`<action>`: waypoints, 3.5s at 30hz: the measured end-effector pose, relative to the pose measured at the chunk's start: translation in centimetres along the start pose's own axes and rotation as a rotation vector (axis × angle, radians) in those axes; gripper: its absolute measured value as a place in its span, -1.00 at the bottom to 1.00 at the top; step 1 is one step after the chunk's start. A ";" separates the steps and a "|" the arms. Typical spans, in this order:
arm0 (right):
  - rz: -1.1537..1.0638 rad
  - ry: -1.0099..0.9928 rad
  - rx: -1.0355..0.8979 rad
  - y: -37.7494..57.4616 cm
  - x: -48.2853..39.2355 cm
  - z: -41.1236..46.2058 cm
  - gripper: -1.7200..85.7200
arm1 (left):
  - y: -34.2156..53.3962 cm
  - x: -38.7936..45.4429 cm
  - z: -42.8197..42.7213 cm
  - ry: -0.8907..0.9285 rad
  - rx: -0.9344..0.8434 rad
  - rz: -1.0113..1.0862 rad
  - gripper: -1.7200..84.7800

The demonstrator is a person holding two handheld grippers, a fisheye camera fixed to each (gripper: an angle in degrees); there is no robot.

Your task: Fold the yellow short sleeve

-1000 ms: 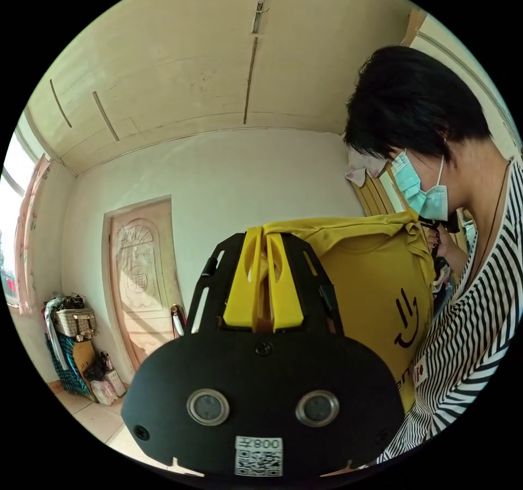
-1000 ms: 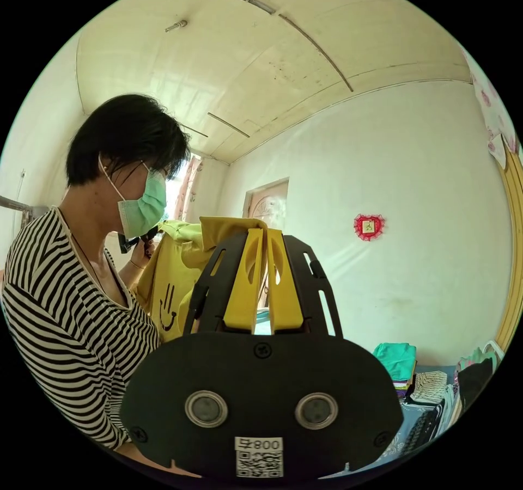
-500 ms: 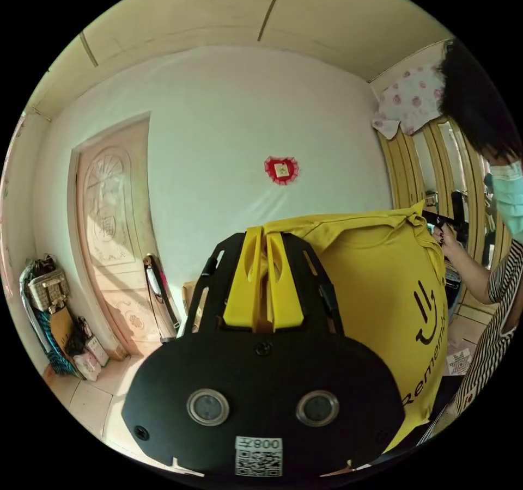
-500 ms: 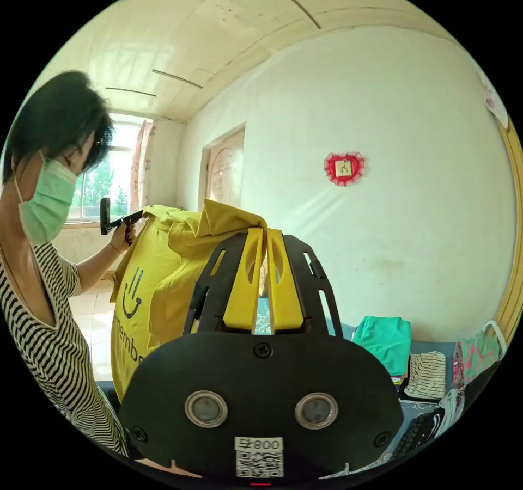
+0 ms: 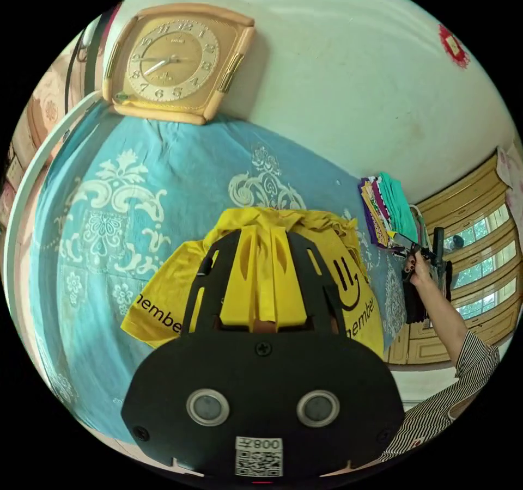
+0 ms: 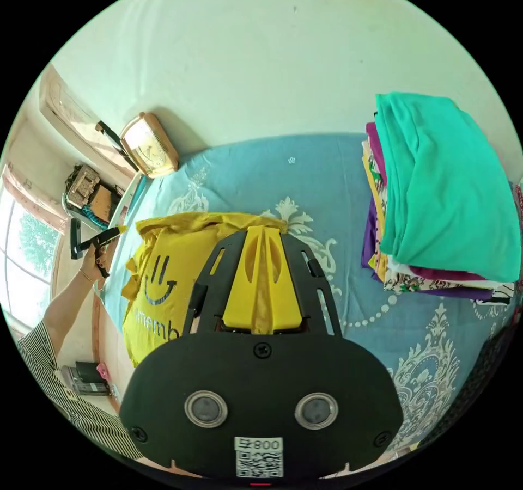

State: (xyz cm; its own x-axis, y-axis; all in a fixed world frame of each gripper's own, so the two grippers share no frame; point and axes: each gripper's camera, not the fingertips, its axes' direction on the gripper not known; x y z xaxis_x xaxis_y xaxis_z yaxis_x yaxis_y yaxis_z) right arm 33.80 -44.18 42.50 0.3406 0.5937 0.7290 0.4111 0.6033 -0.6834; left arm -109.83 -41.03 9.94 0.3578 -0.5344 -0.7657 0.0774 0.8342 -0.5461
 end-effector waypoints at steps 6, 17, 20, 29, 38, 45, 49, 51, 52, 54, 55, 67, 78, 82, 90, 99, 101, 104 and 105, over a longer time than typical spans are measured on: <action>0.049 -0.090 -0.050 2.0 4.8 2.0 -0.87 | 1.6 -8.4 -1.3 0.077 0.001 -0.112 -0.75; 0.116 -0.146 -0.087 11.3 5.6 -1.3 -0.86 | 3.1 -16.2 -2.1 0.192 -0.058 -0.260 -0.69; 0.113 -0.146 -0.100 11.6 5.3 -1.5 -0.87 | 1.6 -17.5 -2.0 0.189 -0.050 -0.280 -0.82; 0.046 -0.126 -0.099 7.2 5.9 0.1 -0.86 | -0.6 -27.9 -11.5 0.095 0.220 -0.433 -0.91; -0.230 0.037 -0.140 -4.0 1.7 7.4 -0.80 | 3.4 -37.5 -13.3 0.103 0.315 -0.664 -0.88; -0.505 0.232 -0.206 -8.0 -2.9 14.5 -0.80 | 3.5 -37.1 -11.1 0.245 0.254 -0.579 -0.88; -0.567 0.326 -0.318 -8.3 -3.5 19.2 -0.82 | 3.0 -36.7 -9.9 0.304 0.212 -0.541 -0.88; -0.570 0.352 -0.314 -8.3 -3.4 19.9 -0.84 | 2.7 -36.7 -9.8 0.319 0.203 -0.526 -0.88; -0.568 0.353 -0.298 -8.3 -3.2 19.8 -0.85 | 2.5 -36.7 -9.7 0.321 0.198 -0.517 -0.88; -0.546 0.358 -0.282 -8.6 -2.7 19.5 -0.89 | 2.1 -36.9 -9.8 0.328 0.195 -0.506 -0.89; -0.522 0.356 -0.253 -8.8 -2.3 18.7 -0.90 | 1.8 -37.0 -9.9 0.337 0.198 -0.498 -0.89; 0.187 0.228 0.007 -8.1 16.6 5.9 -0.94 | -0.2 -38.2 -10.0 0.375 0.233 -0.451 -0.90; -0.062 0.086 -0.028 -9.5 8.5 10.7 -0.82 | -6.7 -37.3 -6.5 0.368 0.152 -0.322 -0.90; -0.360 0.230 -0.109 -12.5 0.2 16.6 -0.80 | -9.0 -36.1 -4.1 0.409 0.125 -0.280 -0.90; -0.502 0.419 -0.201 -13.5 -3.4 23.1 -0.91 | -9.8 -36.3 -0.9 0.502 0.121 -0.299 -0.90; -0.344 0.703 -0.068 -20.1 1.4 15.9 -0.94 | -11.5 -37.4 1.1 0.501 0.145 -0.300 -0.89; -0.252 0.699 -0.050 -21.8 3.4 14.1 -0.93 | -12.2 -37.5 2.0 0.496 0.151 -0.303 -0.89; -0.115 0.599 -0.043 -23.2 5.8 12.6 -0.86 | -13.1 -37.4 3.2 0.493 0.153 -0.299 -0.89; -0.079 0.568 -0.031 -23.1 6.1 12.4 -0.84 | -13.4 -37.4 3.4 0.492 0.152 -0.298 -0.89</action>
State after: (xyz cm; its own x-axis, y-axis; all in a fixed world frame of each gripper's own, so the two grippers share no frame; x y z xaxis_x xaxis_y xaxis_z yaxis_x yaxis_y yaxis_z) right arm 15.86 -47.90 62.28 0.7051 0.1627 0.6902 0.4757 0.6133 -0.6305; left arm -121.07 -31.70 47.05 -0.1706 -0.7182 -0.6746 0.2538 0.6295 -0.7344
